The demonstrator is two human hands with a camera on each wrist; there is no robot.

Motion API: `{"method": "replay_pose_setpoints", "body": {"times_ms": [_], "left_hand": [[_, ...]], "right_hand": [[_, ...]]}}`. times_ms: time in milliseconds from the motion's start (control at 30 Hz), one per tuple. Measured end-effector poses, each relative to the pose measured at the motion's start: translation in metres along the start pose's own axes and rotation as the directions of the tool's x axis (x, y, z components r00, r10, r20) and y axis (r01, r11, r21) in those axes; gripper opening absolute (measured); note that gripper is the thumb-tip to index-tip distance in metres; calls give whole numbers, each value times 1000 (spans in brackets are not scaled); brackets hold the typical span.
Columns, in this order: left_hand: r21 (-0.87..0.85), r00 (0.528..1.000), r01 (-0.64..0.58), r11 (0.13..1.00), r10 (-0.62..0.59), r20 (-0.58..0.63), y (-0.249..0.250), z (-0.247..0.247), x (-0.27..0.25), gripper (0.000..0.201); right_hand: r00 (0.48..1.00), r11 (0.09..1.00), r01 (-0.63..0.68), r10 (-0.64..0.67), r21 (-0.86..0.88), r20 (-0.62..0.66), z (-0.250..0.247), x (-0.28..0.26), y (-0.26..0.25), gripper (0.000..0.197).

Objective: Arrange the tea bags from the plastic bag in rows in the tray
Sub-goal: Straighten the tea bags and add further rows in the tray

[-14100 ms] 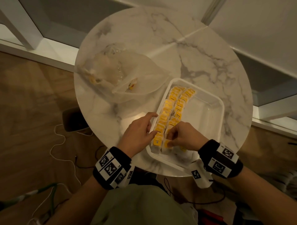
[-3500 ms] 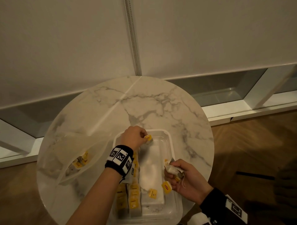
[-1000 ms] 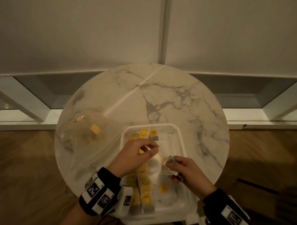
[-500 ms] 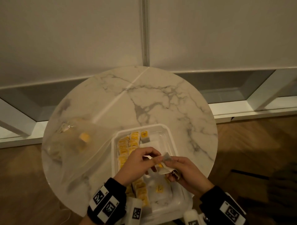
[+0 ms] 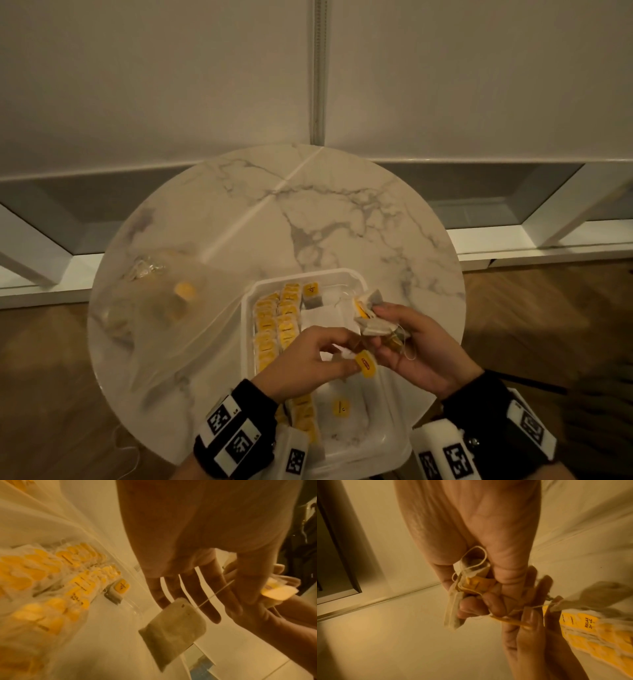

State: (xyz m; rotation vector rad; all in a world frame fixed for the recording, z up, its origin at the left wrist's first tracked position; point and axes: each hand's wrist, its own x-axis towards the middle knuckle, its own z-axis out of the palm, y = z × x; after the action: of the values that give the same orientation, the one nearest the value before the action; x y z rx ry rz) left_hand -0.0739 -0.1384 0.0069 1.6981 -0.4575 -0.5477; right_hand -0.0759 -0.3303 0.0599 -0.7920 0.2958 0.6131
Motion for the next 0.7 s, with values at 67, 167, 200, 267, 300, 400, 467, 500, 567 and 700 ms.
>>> {"method": "replay_pose_setpoints", "body": {"times_ms": [67, 167, 200, 267, 300, 400, 467, 500, 567, 700], "left_hand": [[17, 998, 24, 1000, -23, -62, -1, 0, 3, 11], [71, 993, 39, 997, -31, -115, -4, -6, 6, 7], [90, 992, 42, 995, -30, -121, -4, -9, 7, 7], [133, 991, 42, 990, -24, -132, -2, -16, 11, 7], [156, 991, 45, 987, -24, -132, -1, -19, 14, 7], [245, 993, 52, 968, -23, -118, 6, -27, 20, 7], [277, 994, 46, 960, -16, -109, 12, -30, 23, 7], [280, 995, 42, 959, -13, -104, 15, -31, 23, 7], [274, 996, 35, 961, -11, -90, 22, -34, 24, 6], [285, 997, 29, 958, -9, -70, 36, -39, 26, 6]], "right_hand": [[999, 1000, 2, -3, -14, -41, -3, 0, -1, 9], [999, 999, 6, -7, -42, -41, -12, 2, 0, 34], [999, 999, 8, -10, -43, -51, -15, 2, 0, 43], [996, 999, 21, -24, -38, -80, -18, 2, 1, 45], [995, 999, 30, -34, -39, -93, -18, 2, 0, 39], [990, 996, 30, -42, -84, -138, -20, 3, 1, 28], [985, 995, 12, -28, -100, -170, -22, 5, 3, 29], [982, 995, 5, -24, -104, -188, -23, 5, 5, 29], [975, 995, -9, -13, -99, -222, -27, 7, 9, 30], [973, 999, -32, 25, -25, -230, -35, 10, 16, 39]]}}
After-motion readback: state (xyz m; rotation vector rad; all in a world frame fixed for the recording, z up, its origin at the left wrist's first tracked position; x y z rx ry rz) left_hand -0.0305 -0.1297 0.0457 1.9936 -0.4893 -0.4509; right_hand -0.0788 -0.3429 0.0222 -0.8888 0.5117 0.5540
